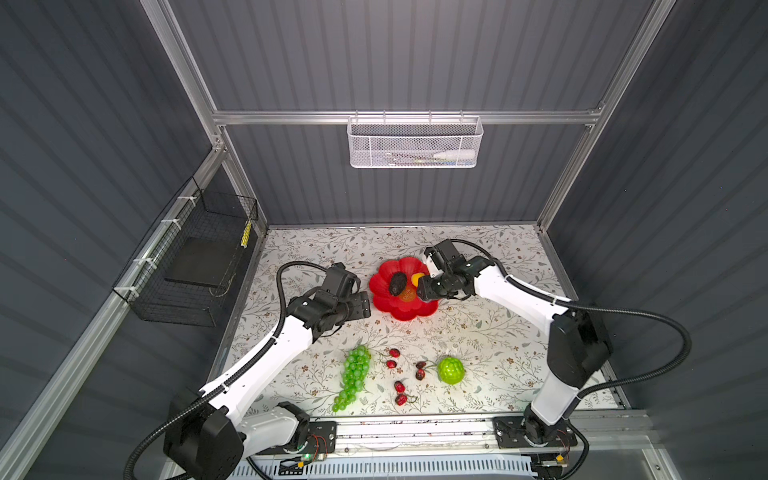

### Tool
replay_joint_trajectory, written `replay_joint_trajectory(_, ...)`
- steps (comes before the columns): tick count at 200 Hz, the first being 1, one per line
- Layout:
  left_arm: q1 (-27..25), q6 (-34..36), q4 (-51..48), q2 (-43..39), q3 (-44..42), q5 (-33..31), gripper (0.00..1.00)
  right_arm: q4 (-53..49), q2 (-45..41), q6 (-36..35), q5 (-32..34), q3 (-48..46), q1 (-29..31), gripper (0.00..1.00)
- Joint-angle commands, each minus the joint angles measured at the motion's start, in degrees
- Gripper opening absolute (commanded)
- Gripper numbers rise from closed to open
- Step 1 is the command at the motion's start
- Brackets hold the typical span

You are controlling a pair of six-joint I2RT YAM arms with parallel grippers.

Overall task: Place and organize the fake fruits in the fruit bowl
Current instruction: 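Carry the purple fruit into the bowl with the right gripper and release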

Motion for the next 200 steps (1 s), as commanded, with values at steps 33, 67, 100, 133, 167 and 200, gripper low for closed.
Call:
replay_joint_trajectory(33,-0.1,-1.2,-4.6,-2.1,-0.7,-2.5,0.81,1.9,8.6,-4.3,-1.1,4.4,-2.0,0.46)
replay_joint_trajectory(67,-0.1,-0.6,-4.7,-0.9,-0.2,-2.2,0.81,1.5,11.8,-5.4,0.5,6.3,-2.8,0.5)
replay_joint_trajectory(100,-0.1,-0.5,-4.4,-0.1,0.2,-2.0,0.81,2.8,13.9,-5.0,-1.9,7.2,-3.3,0.5)
replay_joint_trajectory(133,-0.2,-0.2,-4.5,1.0,1.3,-1.6,0.81,2.7,16.1,-5.4,-1.5,8.4,-3.3,0.53)
replay_joint_trajectory(167,-0.2,0.1,-4.8,1.3,2.5,-1.2,0.81,2.9,18.1,-5.9,-0.7,9.9,-3.5,0.59)
replay_joint_trajectory(200,-0.1,1.0,-6.5,2.0,4.6,-1.2,0.81,1.4,20.5,-7.1,0.5,13.1,-3.5,0.63)
